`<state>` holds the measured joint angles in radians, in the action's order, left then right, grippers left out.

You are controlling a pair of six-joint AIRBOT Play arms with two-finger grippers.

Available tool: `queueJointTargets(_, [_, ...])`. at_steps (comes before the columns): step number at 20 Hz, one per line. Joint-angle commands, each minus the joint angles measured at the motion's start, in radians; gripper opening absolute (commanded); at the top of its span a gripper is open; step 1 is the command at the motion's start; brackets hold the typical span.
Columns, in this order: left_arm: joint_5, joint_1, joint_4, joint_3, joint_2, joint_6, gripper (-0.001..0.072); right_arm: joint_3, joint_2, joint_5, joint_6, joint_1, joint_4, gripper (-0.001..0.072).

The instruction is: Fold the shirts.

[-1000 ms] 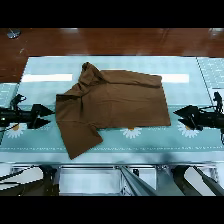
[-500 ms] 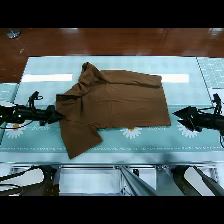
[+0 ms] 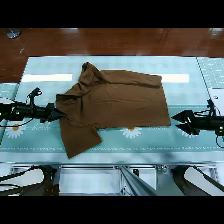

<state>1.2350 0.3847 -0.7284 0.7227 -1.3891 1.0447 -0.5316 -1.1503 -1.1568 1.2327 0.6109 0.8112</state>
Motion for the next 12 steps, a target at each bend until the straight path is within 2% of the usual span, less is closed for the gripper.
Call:
queueJointTargets(1, [0.006, -0.008, 0.003, 0.002, -0.001, -0.003, 0.0026, -0.001, -0.098, 0.010, 0.005, -0.072, 0.002, 0.0617])
queueJointTargets(6, [0.005, -0.026, 0.004, 0.002, -0.001, -0.003, 0.0026, -0.045, -0.174, 0.136, 0.052, -0.228, -0.059, 0.0610])
queueJointTargets(7, [0.003, -0.030, 0.004, 0.002, -0.001, -0.003, 0.0026, -0.074, -0.187, 0.140, 0.064, -0.264, -0.058, 0.0527])
queueJointTargets(9, [0.003, -0.033, 0.027, 0.004, 0.000, -0.003, 0.0026, -0.140, -0.208, 0.133, 0.069, -0.323, -0.051, 0.0113])
queueJointTargets(10, [0.008, -0.033, 0.034, 0.016, 0.002, -0.003, 0.0026, -0.180, -0.210, 0.120, 0.064, -0.344, -0.047, 0.0024])
queueJointTargets(12, [0.047, -0.030, 0.079, 0.086, 0.023, -0.003, 0.0025, -0.315, -0.209, 0.034, 0.064, -0.360, -0.045, 0.0024])
